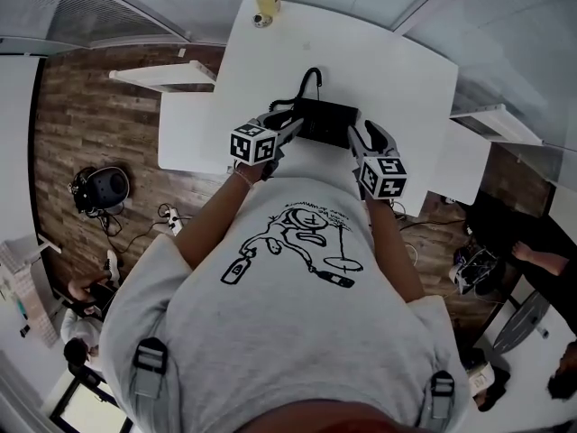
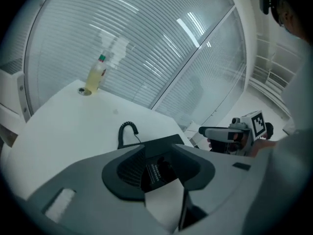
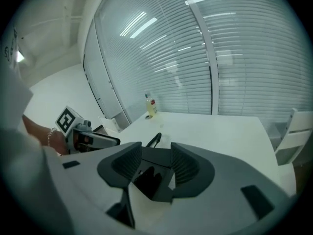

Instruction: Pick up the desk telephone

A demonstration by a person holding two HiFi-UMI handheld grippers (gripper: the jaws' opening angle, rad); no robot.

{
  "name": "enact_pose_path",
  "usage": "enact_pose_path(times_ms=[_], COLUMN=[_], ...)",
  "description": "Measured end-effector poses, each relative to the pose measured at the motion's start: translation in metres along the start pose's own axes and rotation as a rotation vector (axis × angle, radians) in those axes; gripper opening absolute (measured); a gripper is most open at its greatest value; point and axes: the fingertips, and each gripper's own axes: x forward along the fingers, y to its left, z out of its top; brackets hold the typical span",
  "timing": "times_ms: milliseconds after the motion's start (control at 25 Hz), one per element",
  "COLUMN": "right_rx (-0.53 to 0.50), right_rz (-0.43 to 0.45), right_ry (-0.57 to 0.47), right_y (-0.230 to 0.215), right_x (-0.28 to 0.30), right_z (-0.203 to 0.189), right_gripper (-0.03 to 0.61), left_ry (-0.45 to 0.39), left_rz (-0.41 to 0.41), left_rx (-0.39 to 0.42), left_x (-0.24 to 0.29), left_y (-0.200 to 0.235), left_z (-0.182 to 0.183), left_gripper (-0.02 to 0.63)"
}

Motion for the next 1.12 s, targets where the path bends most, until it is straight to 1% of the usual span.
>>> enact_pose_path(times_ms=[120, 240, 360, 480, 600, 920, 1000, 1120], right_rx=[0.043, 0.080, 0.126, 0.157, 0.195, 0.252, 0.258, 0.276], right_rz=[0.005, 0.002, 0.006, 0.012, 0.032, 0.092, 0.099, 0.099], right_ry=[0.043, 0.086, 0.126, 0.160, 0.185, 0.247, 0.253, 0.252], right_y=[-0.008, -0.016, -0.022, -0.025, -0.025, -0.016, -0.012, -0.010], right_x=[0.013, 0.025, 0.035, 0.042, 0.048, 0.060, 0.062, 0.062], right_z=[-0.016, -0.033, -0.046, -0.054, -0.062, -0.083, -0.085, -0.085], right_gripper=[0.172, 0.193, 0.216, 0.227, 0.233, 0.233, 0.232, 0.222], left_ry=[0.068, 0.111, 0.140, 0.158, 0.158, 0.162, 0.169, 0.196], left_rz=[0.004, -0.004, -0.027, -0.047, -0.064, -0.148, -0.142, -0.111], left_rx=[-0.043, -0.122, -0.215, -0.271, -0.325, -0.365, -0.359, -0.314], left_x=[0.014, 0.025, 0.033, 0.039, 0.042, 0.055, 0.056, 0.055], left_y=[0.019, 0.036, 0.049, 0.055, 0.057, 0.049, 0.048, 0.048], left_z=[-0.023, -0.045, -0.062, -0.072, -0.075, -0.076, -0.075, -0.077], left_gripper=[0.166, 0.188, 0.224, 0.238, 0.245, 0.249, 0.249, 0.247])
